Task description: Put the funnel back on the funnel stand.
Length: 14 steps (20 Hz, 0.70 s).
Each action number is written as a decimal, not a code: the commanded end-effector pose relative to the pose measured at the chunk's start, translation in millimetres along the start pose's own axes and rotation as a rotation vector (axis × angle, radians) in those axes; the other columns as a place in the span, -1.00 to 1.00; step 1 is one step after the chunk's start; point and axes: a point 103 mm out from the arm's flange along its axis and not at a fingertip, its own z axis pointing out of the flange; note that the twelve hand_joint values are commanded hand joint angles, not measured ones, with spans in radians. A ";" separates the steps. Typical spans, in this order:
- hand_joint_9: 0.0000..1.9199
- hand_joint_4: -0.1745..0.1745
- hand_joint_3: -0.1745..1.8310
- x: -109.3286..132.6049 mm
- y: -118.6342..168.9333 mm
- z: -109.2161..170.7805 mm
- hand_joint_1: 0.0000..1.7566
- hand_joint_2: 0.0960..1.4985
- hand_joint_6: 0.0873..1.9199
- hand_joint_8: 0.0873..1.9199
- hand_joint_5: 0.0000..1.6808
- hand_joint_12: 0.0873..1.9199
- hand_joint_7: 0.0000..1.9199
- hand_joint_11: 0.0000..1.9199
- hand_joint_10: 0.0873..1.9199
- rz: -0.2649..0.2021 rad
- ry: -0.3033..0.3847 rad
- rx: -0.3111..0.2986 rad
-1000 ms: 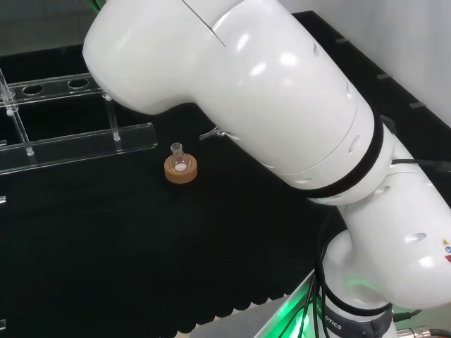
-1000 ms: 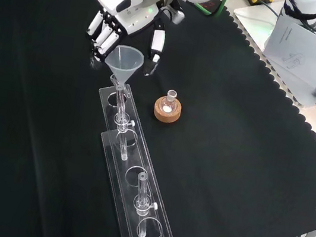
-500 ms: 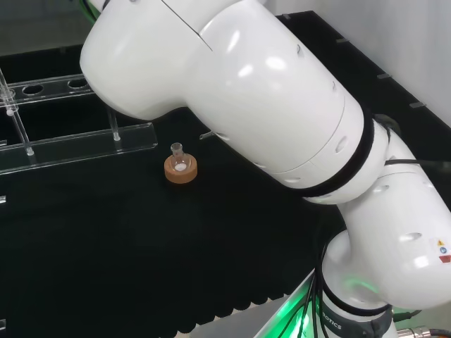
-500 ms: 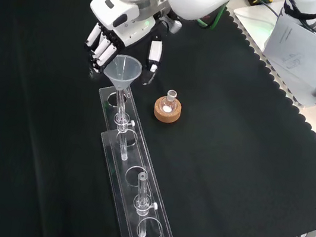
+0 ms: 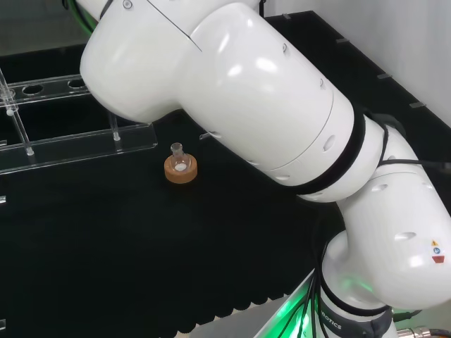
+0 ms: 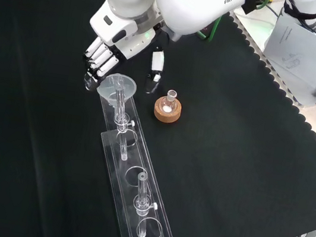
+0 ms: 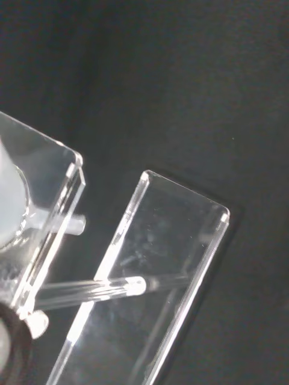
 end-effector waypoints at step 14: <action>-0.76 -0.21 -0.65 -23.3 -110.1 -39.8 -0.34 -0.11 -1.00 -0.40 -0.79 0.47 -0.96 -0.81 -0.27 0.107 0.095 -0.156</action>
